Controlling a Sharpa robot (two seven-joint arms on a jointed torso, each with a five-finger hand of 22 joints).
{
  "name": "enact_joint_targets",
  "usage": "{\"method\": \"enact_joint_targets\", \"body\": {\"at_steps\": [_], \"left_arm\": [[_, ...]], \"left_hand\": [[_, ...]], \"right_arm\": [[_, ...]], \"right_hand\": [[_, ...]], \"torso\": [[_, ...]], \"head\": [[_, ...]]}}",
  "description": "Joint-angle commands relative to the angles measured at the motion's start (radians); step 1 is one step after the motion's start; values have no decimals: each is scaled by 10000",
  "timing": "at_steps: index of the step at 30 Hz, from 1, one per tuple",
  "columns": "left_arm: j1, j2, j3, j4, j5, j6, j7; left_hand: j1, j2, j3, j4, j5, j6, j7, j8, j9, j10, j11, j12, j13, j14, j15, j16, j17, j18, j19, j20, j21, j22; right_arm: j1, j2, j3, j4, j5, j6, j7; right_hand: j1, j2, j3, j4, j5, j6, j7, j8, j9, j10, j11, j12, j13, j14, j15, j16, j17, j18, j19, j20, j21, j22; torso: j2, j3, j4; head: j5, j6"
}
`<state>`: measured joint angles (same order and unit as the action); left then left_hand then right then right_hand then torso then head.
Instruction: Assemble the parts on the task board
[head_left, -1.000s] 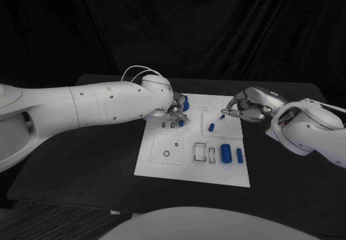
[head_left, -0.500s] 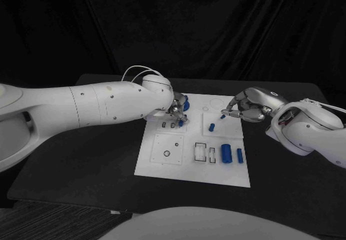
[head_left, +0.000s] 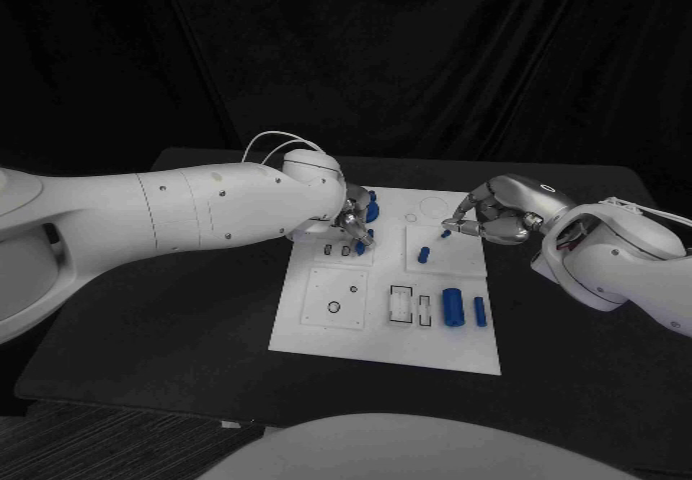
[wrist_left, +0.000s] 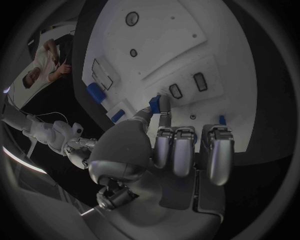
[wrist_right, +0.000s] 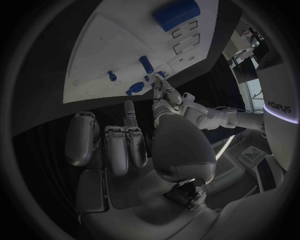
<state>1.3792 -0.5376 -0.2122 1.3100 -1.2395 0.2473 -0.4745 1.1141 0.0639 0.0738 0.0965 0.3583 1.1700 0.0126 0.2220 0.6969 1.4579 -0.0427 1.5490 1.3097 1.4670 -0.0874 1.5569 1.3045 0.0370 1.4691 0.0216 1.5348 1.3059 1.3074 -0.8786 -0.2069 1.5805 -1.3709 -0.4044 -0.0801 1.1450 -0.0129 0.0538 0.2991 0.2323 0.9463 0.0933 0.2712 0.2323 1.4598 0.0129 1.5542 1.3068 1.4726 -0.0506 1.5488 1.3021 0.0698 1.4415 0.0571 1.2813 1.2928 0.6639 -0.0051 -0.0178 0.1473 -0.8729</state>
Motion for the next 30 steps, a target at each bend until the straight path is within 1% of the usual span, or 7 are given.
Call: {"method": "enact_joint_targets", "body": {"at_steps": [1, 5, 15, 16, 17, 24, 30], "left_arm": [[-23, -41, 5, 59, 24, -237, 130], [-23, -124, 6, 109, 24, -351, 102], [-20, -355, 7, 279, 24, -603, 45], [-20, -374, 7, 297, 24, -632, 37], [-20, -391, 7, 310, 24, -653, 32], [-19, -546, 7, 398, 24, -741, -8], [-18, -696, 7, 490, 24, -731, -66]], "left_hand": [[-10, -298, 823, -101, 372, 57, -38, -67, 252, 1129, -87, 218, 2611, 1038, -67, 139, 2663, -200, 572, -18, -67, 2121], [-74, -356, 977, -131, 403, 71, -32, -89, 281, 1129, -86, 218, 2611, 1038, -69, 139, 2663, -198, 568, -19, -74, 2116], [-216, -420, 1208, -132, 395, 102, -28, -121, 328, 1129, -84, 218, 2611, 1038, -68, 139, 2663, -195, 563, -19, -85, 2110], [-216, -420, 1208, -132, 395, 102, -28, -121, 328, 1129, -84, 218, 2611, 1038, -68, 139, 2663, -195, 563, -19, -85, 2110], [-216, -420, 1208, -132, 395, 102, -28, -121, 328, 1129, -84, 218, 2611, 1038, -68, 139, 2663, -195, 563, -19, -85, 2110], [-258, -438, 1312, -138, 400, 116, -31, -133, 349, 1129, -87, 218, 2611, 1038, -71, 139, 2663, -188, 547, -20, -105, 2090], [-298, -451, 1397, -139, 393, 136, -33, -139, 370, 1129, -89, 218, 2611, 1038, -74, 139, 2663, -194, 563, -22, -91, 2109]], "right_arm": [[-31, -5, 7, -8, -15, 39, -176], [-35, -13, 7, -9, -15, 43, -176], [-66, -20, 7, -30, -15, 51, -164], [-69, -19, 7, -32, -15, 52, -162], [-71, -17, 7, -34, -15, 54, -161], [-84, -11, 7, -50, -15, 63, -159], [-93, -7, 7, -59, -15, 75, -167]], "right_hand": [[25, 185, -57, -77, 115, -126, -2, 176, 155, 1110, 26, 166, 2640, 875, 14, -50, 2301, -4, -61, 33, -193, 1853], [25, 185, -57, -77, 115, -126, -2, 176, 155, 1110, 26, 166, 2640, 875, 14, -50, 2301, -4, -61, 33, -193, 1853], [22, 188, -63, -77, 107, -135, -2, 184, 161, 1110, 27, 166, 2640, 872, 15, -58, 2290, 0, -69, 34, -213, 1847], [22, 188, -63, -77, 107, -135, -2, 184, 161, 1110, 27, 166, 2640, 872, 15, -58, 2290, 0, -69, 34, -213, 1847], [22, 188, -63, -77, 107, -135, -2, 184, 161, 1110, 27, 166, 2640, 872, 15, -58, 2290, 0, -69, 34, -213, 1847], [22, 188, -63, -77, 107, -135, -2, 184, 161, 1110, 27, 166, 2640, 872, 15, -58, 2290, 0, -69, 34, -213, 1847], [24, 193, -68, -81, 103, -145, -2, 195, 168, 1110, 28, 166, 2640, 870, 15, -64, 2282, 2, -73, 36, -224, 1844]], "torso": [[-3, 2, -6], [-3, 1, -11], [-16, -4, 16], [-20, -3, 16], [-11, 0, 1], [-19, 3, 14], [-10, -8, 4]], "head": [[13, 3], [32, 3], [44, 3], [48, 3], [74, 3], [85, 3], [116, 3]]}}
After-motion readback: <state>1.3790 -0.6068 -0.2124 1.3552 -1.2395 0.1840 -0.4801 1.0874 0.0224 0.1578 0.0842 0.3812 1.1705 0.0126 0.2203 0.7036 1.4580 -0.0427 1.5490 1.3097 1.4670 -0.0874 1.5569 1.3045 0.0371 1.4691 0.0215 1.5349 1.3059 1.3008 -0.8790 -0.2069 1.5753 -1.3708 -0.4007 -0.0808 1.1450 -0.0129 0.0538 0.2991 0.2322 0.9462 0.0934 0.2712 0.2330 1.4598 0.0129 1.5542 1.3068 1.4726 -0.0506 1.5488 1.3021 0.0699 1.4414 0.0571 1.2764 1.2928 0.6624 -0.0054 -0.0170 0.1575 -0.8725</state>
